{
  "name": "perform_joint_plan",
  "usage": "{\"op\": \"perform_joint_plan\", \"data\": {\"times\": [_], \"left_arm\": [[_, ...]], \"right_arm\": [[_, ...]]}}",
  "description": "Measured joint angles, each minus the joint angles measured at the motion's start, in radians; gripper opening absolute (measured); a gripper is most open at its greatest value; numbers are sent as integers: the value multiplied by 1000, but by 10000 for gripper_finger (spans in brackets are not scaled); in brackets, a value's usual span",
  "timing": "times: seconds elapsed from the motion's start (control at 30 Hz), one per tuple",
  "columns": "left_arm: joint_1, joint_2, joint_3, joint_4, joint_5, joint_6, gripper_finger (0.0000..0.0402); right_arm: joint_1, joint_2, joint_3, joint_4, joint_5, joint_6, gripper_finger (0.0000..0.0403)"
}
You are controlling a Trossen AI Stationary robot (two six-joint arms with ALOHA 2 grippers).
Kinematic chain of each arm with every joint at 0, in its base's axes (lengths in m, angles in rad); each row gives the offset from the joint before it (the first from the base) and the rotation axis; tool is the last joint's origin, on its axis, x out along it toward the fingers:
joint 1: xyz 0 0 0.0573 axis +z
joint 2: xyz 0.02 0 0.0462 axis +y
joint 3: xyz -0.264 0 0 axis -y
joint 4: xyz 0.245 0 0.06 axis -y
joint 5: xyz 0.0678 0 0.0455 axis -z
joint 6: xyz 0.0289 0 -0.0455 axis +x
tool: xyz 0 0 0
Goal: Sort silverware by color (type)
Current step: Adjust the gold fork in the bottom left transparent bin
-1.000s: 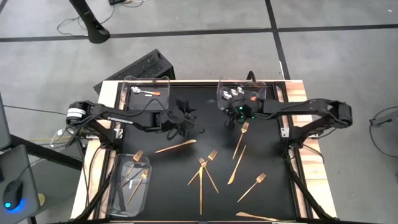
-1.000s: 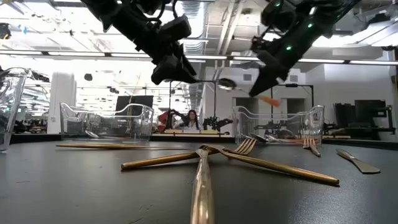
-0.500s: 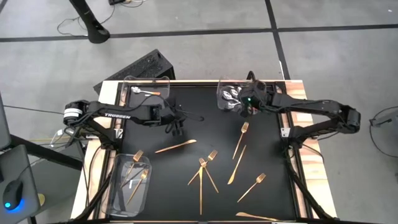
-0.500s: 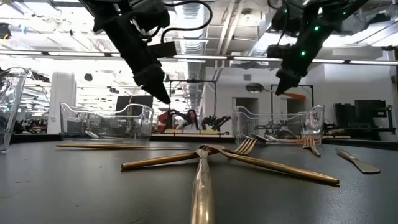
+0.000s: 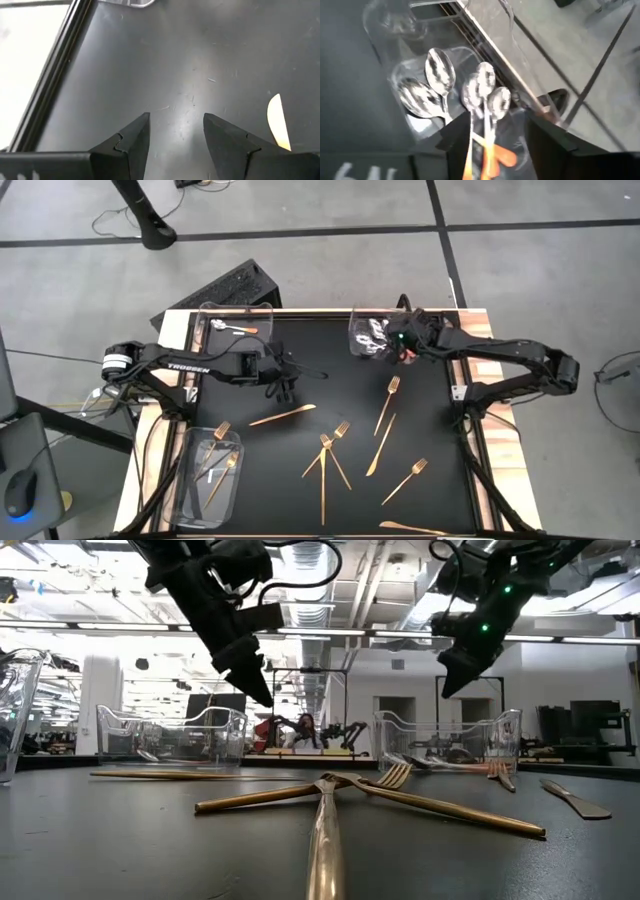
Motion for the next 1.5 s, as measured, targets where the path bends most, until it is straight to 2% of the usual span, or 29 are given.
{"op": "perform_joint_plan", "data": {"times": [0.2, 0.3, 0.47, 0.6, 0.73, 0.87, 1.0, 1.07, 1.2, 1.5], "left_arm": [[-15, -9, 0, -25, -26, -105, 171], [-66, -55, 0, -55, -36, -164, 171], [-184, -173, 0, -234, -169, -305, 171], [-274, -268, 0, -392, -215, -505, 171], [-353, -348, 0, -570, -185, -757, 171], [-423, -388, 1, -842, -137, -1028, 171], [-470, -395, 0, -1072, -83, -1215, 171], [-479, -396, 0, -1107, -81, -1236, 171], [-484, -395, 0, -1055, -57, -1212, 171], [-484, -393, -131, -986, 105, -1217, 171]], "right_arm": [[75, 0, 0, 33, -145, 104, 222], [139, 0, 0, 62, -170, 117, 216], [262, 3, 0, 153, -174, 173, 202], [348, 24, 0, 214, -175, 178, 193], [384, 41, 0, 208, -161, 175, 185], [383, 58, 0, 203, -153, 178, 180], [384, 71, 0, 225, -153, 178, 178], [384, 71, -1, 234, -153, 178, 178], [384, 71, 0, 244, -153, 183, 178], [411, 71, 0, 243, -153, 187, 178]]}}
